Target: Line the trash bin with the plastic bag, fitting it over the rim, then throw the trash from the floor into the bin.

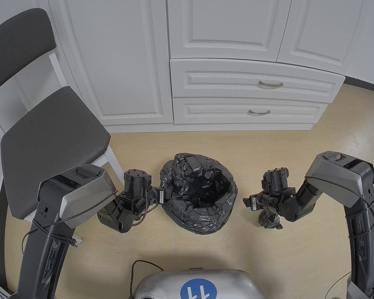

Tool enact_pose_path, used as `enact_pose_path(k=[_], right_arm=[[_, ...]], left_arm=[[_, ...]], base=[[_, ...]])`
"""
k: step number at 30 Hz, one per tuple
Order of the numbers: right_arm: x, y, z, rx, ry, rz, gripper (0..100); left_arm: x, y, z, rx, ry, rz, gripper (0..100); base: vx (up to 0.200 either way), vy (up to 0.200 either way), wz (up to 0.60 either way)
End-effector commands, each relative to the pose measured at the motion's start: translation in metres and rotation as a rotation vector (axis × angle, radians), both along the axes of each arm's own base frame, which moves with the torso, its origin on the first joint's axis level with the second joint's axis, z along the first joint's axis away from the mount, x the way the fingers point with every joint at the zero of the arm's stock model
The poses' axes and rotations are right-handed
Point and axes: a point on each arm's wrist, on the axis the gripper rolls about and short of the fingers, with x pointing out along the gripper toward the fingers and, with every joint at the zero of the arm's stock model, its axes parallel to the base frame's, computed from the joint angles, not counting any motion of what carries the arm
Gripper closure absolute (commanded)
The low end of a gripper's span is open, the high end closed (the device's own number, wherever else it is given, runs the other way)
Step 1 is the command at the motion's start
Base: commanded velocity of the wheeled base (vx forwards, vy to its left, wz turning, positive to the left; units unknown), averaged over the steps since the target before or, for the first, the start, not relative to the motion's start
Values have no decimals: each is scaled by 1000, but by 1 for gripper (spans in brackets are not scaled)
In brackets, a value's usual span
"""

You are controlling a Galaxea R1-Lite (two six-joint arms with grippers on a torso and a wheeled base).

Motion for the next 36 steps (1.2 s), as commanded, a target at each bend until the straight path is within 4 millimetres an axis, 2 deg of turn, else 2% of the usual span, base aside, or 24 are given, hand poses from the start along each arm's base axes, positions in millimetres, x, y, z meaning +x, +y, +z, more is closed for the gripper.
enact_pose_path(k=[1, 10, 17, 19, 24, 36], right_arm=[[3, 0, -12, -2, 14, -3, 0], [4, 0, -8, 3, 5, -4, 0], [3, -1, -7, 3, 5, -8, 0], [3, -1, -7, 3, 5, -8, 0], [3, -3, -2, 4, -2, -11, 0], [3, -4, 0, 4, -5, -12, 0]], left_arm=[[7, -2, -15, 14, 8, 3, 0], [8, -6, -4, -13, -48, 1, 0], [1, -3, 31, -35, -99, 0, 0], [0, -3, 33, -36, -100, 0, 0], [-11, 1, 51, -39, -103, -6, 0], [-19, 6, 70, -46, -124, -3, 0]], base=[[0, 0, 0], [0, 0, 0], [0, 0, 0], [0, 0, 0], [0, 0, 0], [0, 0, 0]])
